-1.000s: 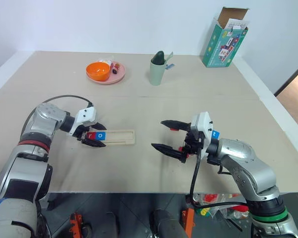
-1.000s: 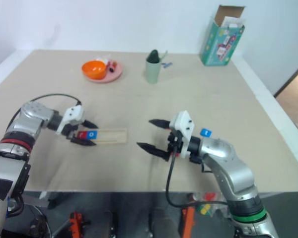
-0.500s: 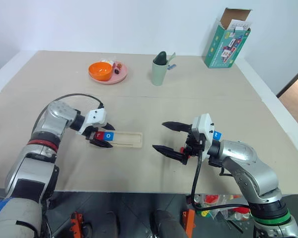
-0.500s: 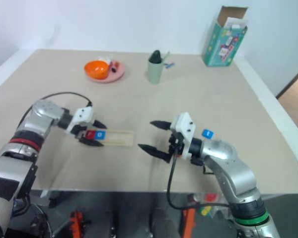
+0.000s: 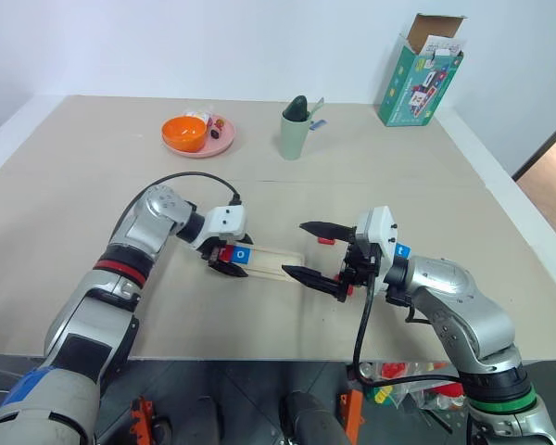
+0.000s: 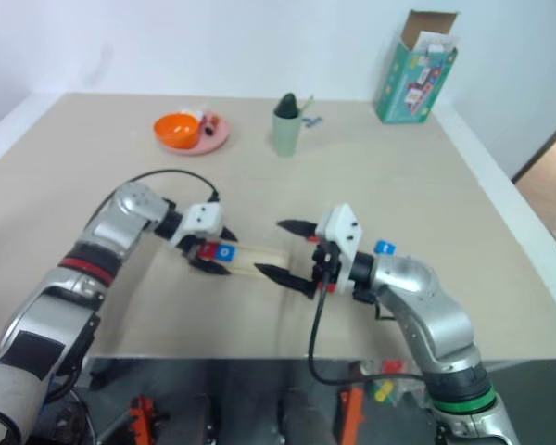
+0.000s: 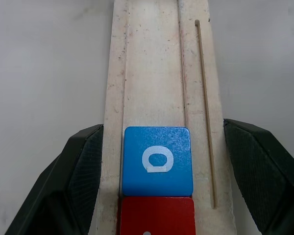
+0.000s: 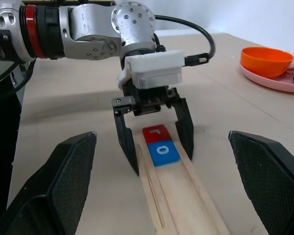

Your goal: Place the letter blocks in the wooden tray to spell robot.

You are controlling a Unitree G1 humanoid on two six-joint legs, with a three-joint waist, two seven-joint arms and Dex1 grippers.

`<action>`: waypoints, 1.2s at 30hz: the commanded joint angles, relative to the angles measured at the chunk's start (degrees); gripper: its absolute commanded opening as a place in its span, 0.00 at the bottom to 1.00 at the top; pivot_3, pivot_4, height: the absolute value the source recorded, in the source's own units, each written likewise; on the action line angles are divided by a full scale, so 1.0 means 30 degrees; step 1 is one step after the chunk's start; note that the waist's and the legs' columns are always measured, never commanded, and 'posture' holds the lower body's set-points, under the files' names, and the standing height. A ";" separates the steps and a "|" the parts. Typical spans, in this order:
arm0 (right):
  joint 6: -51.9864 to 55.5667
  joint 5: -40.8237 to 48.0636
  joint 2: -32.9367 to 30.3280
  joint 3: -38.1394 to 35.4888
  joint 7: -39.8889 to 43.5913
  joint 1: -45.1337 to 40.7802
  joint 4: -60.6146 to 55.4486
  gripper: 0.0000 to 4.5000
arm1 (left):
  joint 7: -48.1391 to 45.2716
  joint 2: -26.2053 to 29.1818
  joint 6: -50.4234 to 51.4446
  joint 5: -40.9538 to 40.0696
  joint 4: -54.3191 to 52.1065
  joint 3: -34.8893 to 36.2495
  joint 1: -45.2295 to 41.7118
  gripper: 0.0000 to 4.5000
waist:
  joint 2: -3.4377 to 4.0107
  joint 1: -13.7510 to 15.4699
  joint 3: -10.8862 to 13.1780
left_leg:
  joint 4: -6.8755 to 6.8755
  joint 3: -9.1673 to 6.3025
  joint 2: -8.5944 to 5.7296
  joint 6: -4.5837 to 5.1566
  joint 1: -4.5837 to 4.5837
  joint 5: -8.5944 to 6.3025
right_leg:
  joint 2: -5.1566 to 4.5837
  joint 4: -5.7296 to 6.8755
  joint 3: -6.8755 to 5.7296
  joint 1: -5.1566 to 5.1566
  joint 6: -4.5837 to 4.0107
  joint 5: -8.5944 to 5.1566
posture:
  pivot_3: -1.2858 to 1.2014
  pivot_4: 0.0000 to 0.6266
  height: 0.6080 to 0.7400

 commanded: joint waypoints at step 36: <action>0.1245 -0.2805 0.0782 -0.1037 -0.4090 -0.4373 0.5533 1.00 | -0.0240 0.2632 1.2078 -0.8042 -1.3304 0.4446 0.4490 0.99 | 0.0045 -0.0095 -0.0007 | 0.0001 0.0006 0.0019 0.0031 0.0027 0.0035 | 0.0009 0.0006 0.0007 0.0007 -0.0019 0.0048 | 0.52 0.24 1.00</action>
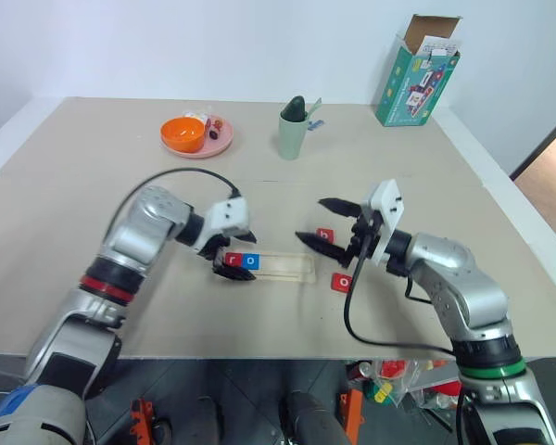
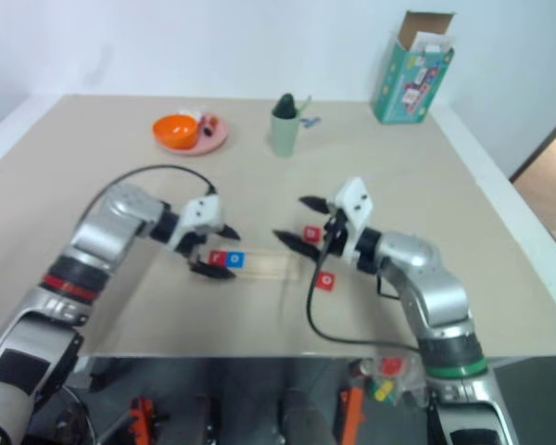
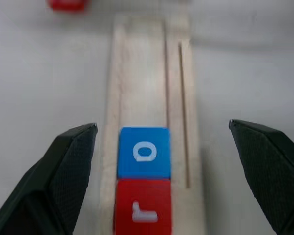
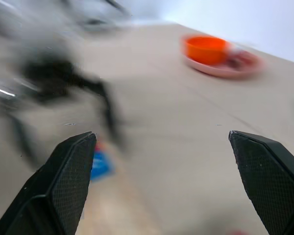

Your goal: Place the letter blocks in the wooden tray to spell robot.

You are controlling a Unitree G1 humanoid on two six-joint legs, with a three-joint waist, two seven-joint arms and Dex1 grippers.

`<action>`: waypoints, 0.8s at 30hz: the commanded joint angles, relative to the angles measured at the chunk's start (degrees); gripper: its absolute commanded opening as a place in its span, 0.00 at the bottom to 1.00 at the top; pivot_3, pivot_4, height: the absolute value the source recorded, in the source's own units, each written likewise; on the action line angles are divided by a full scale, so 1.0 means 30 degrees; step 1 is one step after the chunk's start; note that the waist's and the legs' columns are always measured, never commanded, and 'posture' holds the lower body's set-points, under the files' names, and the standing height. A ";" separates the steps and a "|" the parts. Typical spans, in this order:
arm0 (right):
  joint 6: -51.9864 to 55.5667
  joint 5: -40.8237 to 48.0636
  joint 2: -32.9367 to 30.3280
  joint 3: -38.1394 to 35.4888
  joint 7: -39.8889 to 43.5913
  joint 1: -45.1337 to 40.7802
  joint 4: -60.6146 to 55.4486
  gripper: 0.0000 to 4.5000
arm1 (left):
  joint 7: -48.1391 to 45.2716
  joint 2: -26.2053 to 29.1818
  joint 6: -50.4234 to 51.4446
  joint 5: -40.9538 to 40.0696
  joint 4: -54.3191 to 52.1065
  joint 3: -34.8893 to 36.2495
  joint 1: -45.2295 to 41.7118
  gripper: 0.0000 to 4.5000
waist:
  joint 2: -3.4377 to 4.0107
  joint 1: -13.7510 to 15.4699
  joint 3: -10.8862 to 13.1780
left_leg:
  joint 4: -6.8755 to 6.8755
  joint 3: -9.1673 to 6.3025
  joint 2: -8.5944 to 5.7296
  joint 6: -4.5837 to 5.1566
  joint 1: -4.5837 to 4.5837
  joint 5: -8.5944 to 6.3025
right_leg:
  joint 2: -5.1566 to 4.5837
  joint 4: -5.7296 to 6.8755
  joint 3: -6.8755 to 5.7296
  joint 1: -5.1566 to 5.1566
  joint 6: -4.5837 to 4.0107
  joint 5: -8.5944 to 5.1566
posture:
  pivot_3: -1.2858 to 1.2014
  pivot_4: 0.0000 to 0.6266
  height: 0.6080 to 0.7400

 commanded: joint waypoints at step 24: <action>0.2649 -0.3252 0.2808 0.0437 -0.5254 0.0381 0.0680 1.00 | 1.3387 -0.3598 -0.0524 -0.5204 -1.3448 0.5749 1.2317 0.99 | 0.0019 0.0020 -0.0007 | -0.0033 0.0109 -0.0037 -0.0052 0.0090 0.0221 | -0.0051 -0.0036 0.0086 0.0049 -0.0076 0.0126 | 0.52 0.24 1.00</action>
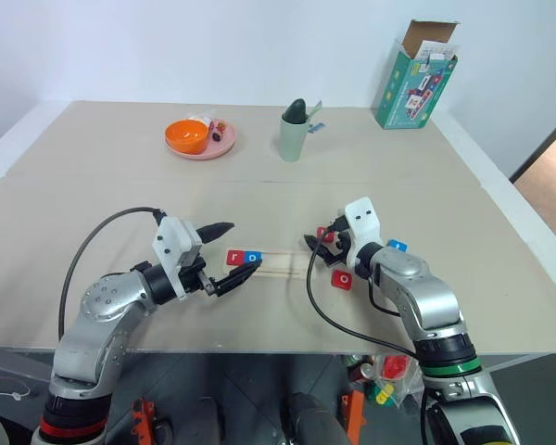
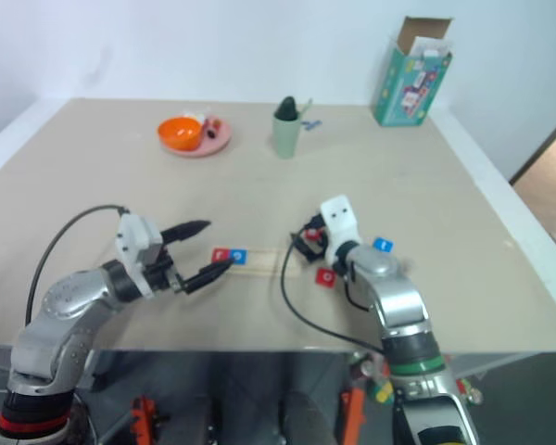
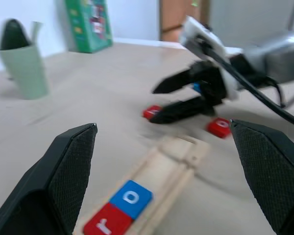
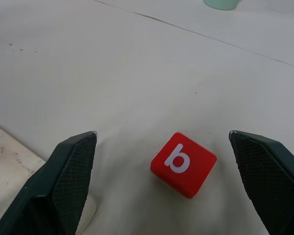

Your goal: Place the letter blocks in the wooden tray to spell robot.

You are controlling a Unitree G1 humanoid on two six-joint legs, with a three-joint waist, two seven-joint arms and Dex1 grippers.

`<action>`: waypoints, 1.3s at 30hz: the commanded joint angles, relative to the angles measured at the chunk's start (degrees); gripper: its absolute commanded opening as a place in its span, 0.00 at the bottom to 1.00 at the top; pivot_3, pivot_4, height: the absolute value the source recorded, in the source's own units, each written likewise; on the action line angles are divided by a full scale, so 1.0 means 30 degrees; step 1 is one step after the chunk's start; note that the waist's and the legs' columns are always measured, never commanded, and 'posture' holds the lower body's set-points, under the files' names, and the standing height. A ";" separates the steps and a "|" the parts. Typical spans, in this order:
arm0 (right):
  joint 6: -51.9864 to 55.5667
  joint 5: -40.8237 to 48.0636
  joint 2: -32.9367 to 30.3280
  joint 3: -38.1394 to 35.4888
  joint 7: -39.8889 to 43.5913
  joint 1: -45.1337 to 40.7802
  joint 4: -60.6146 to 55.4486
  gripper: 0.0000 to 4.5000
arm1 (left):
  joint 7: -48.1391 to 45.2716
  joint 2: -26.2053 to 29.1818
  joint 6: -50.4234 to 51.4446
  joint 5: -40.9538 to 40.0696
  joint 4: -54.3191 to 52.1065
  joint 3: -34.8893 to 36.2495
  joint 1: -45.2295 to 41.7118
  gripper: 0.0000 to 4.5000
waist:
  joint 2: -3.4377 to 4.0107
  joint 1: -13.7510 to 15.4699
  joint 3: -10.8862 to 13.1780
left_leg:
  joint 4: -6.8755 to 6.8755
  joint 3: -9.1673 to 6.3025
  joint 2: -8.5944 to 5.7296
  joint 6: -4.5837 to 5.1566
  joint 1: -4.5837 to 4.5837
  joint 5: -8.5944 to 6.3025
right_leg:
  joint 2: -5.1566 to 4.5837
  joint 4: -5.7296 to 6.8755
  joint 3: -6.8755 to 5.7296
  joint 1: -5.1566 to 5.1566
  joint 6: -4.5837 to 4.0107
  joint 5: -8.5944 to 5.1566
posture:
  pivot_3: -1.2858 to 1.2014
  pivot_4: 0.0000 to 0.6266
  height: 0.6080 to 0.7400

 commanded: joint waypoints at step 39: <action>-0.6742 -0.1418 -0.1322 -0.0219 0.7811 -0.5766 1.1350 1.00 | 0.1770 0.0589 -0.0498 -0.0523 -0.1411 -0.2601 0.0408 0.99 | -0.0001 -0.0056 0.0002 | -0.0200 0.0066 -0.0013 0.0005 0.0017 0.0019 | 0.0008 -0.0034 0.0084 -0.0069 0.0092 0.0026 | 0.52 0.24 1.00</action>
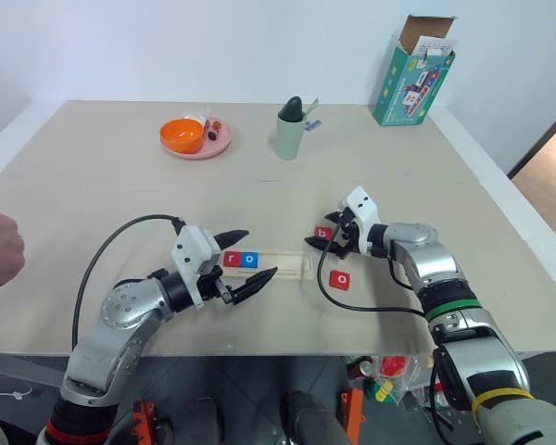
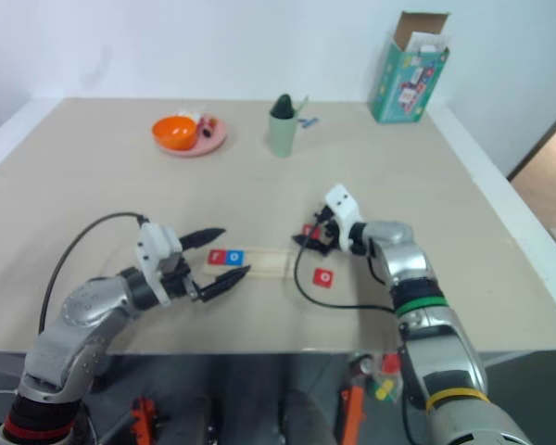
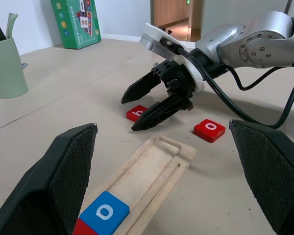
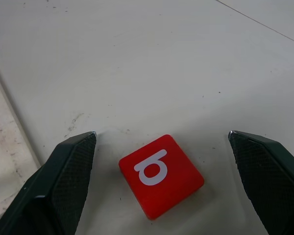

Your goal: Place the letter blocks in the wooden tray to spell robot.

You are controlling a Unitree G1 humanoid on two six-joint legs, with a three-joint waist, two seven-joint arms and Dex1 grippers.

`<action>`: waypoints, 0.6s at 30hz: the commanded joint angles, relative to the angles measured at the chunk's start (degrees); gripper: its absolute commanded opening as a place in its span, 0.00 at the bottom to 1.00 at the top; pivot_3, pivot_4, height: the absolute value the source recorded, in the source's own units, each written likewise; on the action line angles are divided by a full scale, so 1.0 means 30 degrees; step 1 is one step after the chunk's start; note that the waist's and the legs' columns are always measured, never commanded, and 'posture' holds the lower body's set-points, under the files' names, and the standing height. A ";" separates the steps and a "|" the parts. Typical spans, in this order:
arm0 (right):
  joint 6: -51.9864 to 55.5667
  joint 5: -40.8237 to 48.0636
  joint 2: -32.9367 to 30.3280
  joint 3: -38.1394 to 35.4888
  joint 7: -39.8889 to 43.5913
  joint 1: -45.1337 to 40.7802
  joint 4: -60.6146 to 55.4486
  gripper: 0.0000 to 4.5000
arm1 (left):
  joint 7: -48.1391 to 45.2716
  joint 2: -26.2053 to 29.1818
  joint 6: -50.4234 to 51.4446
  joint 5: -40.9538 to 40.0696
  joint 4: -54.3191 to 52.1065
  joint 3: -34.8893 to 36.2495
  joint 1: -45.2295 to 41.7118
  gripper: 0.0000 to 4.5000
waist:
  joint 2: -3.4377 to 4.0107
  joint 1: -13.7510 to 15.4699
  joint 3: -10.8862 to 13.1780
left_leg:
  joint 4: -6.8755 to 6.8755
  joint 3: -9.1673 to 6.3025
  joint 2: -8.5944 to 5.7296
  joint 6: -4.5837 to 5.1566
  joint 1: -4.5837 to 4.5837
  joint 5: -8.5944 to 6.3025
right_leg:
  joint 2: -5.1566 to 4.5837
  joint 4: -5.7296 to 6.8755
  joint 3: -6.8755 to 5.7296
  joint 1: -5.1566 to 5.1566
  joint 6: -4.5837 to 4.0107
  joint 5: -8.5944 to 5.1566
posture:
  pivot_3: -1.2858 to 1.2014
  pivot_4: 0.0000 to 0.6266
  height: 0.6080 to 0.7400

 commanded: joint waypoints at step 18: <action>1.2306 -0.3024 0.7965 -0.1366 -1.6568 0.6059 -1.8034 1.00 | 0.0062 0.0326 -0.0538 -0.0509 -0.0687 -0.0620 -0.0327 0.99 | 0.0004 0.0008 -0.0005 | -0.0107 -0.0012 -0.0013 -0.0063 -0.0021 0.0031 | -0.0035 -0.0001 -0.0026 -0.0060 -0.0105 -0.0098 | 0.52 0.24 1.00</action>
